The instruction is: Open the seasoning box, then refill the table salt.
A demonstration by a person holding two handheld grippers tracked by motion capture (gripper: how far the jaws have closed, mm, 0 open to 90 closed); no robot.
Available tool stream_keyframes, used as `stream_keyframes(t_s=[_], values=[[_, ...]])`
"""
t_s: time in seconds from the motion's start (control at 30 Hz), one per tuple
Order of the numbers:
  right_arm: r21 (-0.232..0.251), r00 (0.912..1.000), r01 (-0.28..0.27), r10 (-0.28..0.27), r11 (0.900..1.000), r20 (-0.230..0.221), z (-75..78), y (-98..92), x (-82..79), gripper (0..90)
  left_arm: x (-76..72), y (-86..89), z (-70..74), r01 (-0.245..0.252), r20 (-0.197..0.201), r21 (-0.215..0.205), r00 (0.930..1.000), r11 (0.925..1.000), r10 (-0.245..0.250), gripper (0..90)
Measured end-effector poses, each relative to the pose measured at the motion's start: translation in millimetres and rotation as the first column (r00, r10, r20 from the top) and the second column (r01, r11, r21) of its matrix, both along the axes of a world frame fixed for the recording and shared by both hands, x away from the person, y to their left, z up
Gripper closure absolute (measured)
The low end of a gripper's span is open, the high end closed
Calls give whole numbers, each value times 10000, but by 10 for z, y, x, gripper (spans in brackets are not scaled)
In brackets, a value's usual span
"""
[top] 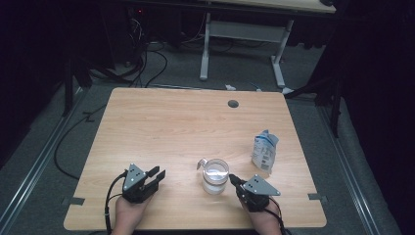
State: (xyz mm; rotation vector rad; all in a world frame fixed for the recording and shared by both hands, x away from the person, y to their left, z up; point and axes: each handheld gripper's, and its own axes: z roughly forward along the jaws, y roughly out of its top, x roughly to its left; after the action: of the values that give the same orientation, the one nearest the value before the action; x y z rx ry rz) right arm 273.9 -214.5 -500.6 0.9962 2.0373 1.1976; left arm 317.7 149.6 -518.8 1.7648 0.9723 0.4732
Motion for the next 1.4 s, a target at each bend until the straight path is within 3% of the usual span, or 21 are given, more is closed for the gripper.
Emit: stream_keyframes(t_s=[0.43, 1.4], values=[[40, 9988, -483, 483, 9988, -32, -11, 117, -53, 898, 12, 92, 15, -250, 29, -318, 9997, 9992, 251, 668], [39, 9879, -1550, 1550, 9879, 95, -30, 535, -11, 897, -18, 252, 21, -672, 25, -465, 9977, 9967, 674, 666]])
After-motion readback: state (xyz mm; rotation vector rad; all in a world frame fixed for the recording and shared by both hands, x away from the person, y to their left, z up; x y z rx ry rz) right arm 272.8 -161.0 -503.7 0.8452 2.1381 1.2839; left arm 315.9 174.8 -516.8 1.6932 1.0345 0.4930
